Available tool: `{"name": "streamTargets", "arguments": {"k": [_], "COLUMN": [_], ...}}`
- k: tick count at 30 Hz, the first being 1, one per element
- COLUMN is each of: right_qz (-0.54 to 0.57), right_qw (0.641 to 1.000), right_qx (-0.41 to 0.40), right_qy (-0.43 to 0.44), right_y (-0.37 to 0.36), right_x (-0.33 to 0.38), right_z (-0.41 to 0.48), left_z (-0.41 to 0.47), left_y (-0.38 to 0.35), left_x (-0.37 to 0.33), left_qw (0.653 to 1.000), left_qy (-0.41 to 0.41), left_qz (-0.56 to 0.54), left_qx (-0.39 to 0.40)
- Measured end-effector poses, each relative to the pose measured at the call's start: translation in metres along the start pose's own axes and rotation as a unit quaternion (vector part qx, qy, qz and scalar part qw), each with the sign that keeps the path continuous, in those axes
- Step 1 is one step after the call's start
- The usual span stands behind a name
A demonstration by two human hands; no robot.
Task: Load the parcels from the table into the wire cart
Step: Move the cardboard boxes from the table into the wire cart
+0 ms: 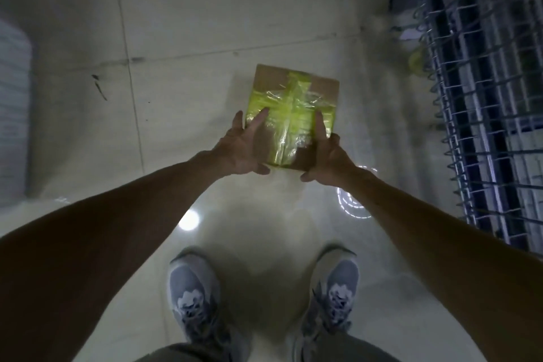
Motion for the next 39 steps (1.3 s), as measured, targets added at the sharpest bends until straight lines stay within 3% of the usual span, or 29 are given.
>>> {"name": "streamTargets", "arguments": {"k": [8, 17, 20, 22, 24, 26, 28, 30, 34, 37, 39], "right_qz": [0.076, 0.058, 0.113, 0.166, 0.249, 0.355, 0.429, 0.478, 0.472, 0.452, 0.505], "right_qw": [0.996, 0.998, 0.993, 0.985, 0.969, 0.932, 0.901, 0.870, 0.858, 0.871, 0.847], "right_qx": [-0.041, -0.026, -0.031, -0.024, -0.014, -0.056, -0.060, -0.121, -0.197, -0.191, -0.165], "right_qy": [0.007, -0.010, -0.013, -0.043, -0.004, -0.039, -0.012, -0.019, -0.038, -0.026, -0.027], "right_y": [-0.007, 0.023, 0.055, 0.082, 0.116, 0.157, 0.193, 0.236, 0.313, 0.356, 0.377], "right_x": [0.001, 0.031, 0.058, 0.074, 0.112, 0.139, 0.171, 0.197, 0.249, 0.295, 0.320], "right_z": [0.002, -0.072, -0.119, -0.154, -0.188, -0.224, -0.256, -0.301, -0.388, -0.440, -0.461], "left_z": [-0.005, -0.085, -0.134, -0.174, -0.215, -0.259, -0.306, -0.356, -0.452, -0.513, -0.545], "left_y": [0.001, 0.028, 0.051, 0.072, 0.098, 0.129, 0.161, 0.192, 0.250, 0.292, 0.322], "left_x": [-0.008, -0.031, -0.049, -0.068, -0.088, -0.112, -0.136, -0.160, -0.199, -0.226, -0.250], "left_qw": [0.996, 0.999, 0.999, 0.999, 0.999, 0.999, 0.998, 0.998, 0.997, 0.995, 0.993], "left_qy": [-0.027, 0.011, 0.015, 0.015, 0.016, 0.009, 0.006, 0.005, -0.008, -0.025, -0.044], "left_qz": [-0.064, -0.015, -0.021, -0.020, -0.019, -0.024, -0.031, -0.041, -0.032, -0.004, 0.004], "left_qx": [-0.061, -0.027, -0.026, -0.024, -0.025, -0.038, -0.050, -0.053, -0.070, -0.095, -0.111]}}
Point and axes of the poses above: each hand's wrist, its own z-axis towards the middle knuckle, its own y-axis out of the back of the hand, x = y × z, the point moved 10 cm from there along z, towards the middle knuckle, and after that the axes turned 12 degrees about y, right-handed, at the moved point
